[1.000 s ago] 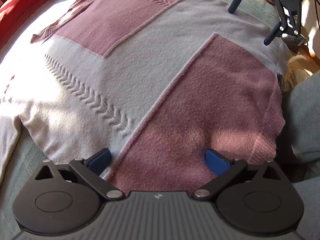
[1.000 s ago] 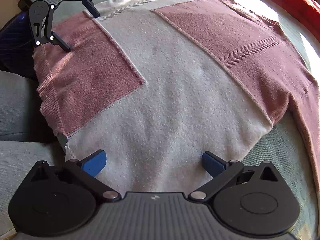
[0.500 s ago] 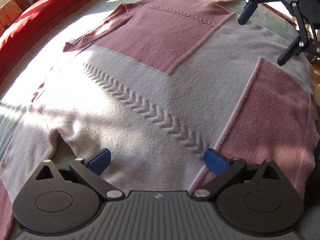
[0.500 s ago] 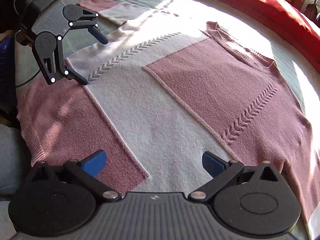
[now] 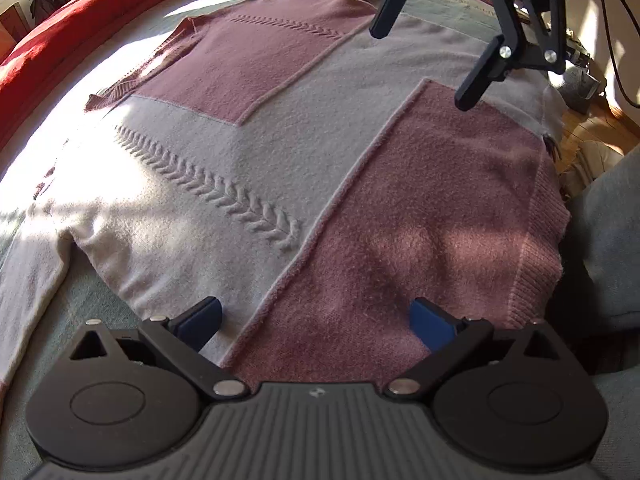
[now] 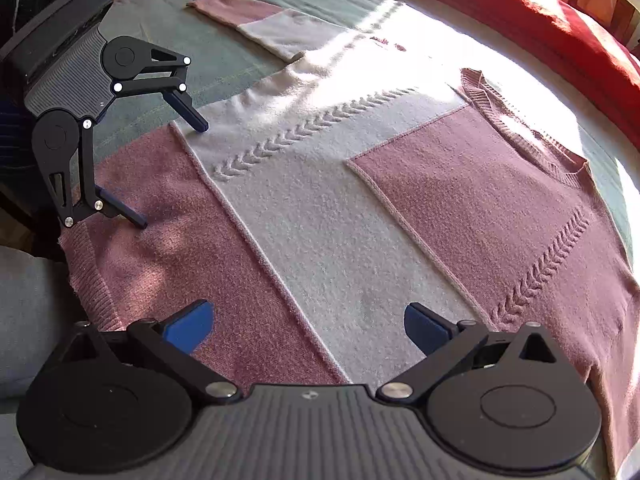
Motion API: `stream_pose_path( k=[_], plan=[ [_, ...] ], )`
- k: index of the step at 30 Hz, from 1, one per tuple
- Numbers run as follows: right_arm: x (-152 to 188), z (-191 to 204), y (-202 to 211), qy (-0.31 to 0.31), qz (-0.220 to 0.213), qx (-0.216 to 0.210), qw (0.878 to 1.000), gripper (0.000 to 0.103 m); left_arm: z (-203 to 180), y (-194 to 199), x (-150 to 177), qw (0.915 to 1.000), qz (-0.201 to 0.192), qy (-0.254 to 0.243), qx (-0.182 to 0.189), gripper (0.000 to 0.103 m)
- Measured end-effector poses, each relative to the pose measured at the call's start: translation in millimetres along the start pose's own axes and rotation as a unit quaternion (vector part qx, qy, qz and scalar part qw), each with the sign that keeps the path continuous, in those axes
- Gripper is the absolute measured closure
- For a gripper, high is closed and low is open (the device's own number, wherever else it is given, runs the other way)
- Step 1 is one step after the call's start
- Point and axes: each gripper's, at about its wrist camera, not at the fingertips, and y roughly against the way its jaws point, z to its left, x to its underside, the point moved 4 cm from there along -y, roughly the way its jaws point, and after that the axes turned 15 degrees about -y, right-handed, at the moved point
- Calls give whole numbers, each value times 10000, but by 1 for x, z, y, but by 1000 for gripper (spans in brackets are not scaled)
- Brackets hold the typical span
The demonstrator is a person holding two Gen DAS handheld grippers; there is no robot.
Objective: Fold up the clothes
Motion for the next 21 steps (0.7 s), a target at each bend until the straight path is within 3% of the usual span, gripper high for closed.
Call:
stream_pose_path(
  k=[5, 11, 18, 21],
  plan=[
    [2, -3, -8, -88, 111, 78, 9999, 0, -22, 13, 4, 9992, -27, -144, 364, 3],
    [-16, 5, -18, 98, -104, 95, 9999, 0, 8, 4, -9, 9997, -177, 42, -142, 3],
    [-54, 9, -35, 901, -495, 396, 9939, 0, -4, 2, -1, 9993, 37, 278, 247, 3],
    [-74, 4, -49, 939, -571, 515, 9926, 0, -3, 9, -2, 9995, 16, 286, 132, 3]
  ],
)
